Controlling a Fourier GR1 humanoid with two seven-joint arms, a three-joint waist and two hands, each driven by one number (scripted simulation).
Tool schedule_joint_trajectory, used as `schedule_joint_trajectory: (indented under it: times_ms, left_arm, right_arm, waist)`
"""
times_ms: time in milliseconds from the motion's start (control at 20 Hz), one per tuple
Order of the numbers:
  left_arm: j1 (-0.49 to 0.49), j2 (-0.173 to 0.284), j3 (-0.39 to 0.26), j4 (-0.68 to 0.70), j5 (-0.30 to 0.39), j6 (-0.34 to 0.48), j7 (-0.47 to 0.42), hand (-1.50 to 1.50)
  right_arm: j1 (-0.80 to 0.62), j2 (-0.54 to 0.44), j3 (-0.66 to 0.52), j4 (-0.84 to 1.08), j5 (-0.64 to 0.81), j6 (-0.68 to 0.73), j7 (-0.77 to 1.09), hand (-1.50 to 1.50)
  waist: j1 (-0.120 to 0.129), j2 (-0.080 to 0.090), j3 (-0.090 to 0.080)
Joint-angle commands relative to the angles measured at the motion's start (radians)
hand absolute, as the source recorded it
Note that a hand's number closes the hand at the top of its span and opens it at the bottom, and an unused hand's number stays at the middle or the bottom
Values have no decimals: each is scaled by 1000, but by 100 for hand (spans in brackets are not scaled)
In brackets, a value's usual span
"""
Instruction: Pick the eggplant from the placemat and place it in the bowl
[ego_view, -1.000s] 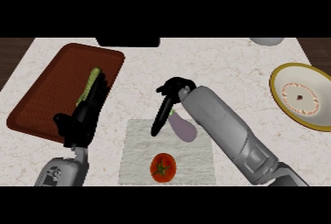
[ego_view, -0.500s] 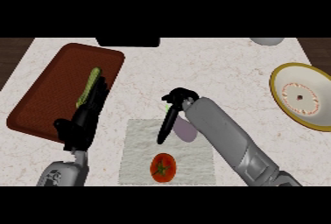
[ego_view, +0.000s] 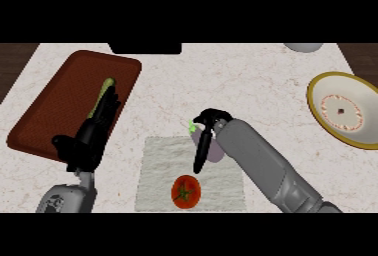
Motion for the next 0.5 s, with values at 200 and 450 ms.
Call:
schedule_joint_trajectory:
  times_ms: [200,450]
  left_arm:
    - [-33,-5,25,33,-2,-4,-7,0]
    - [9,-32,-19,19,-47,20,-24,0]
  right_arm:
    - [89,14,36,-18,47,141,-152,150]
    - [106,19,53,-52,67,179,-189,150]
  waist:
    - [-3,7,1]
    - [-1,4,1]
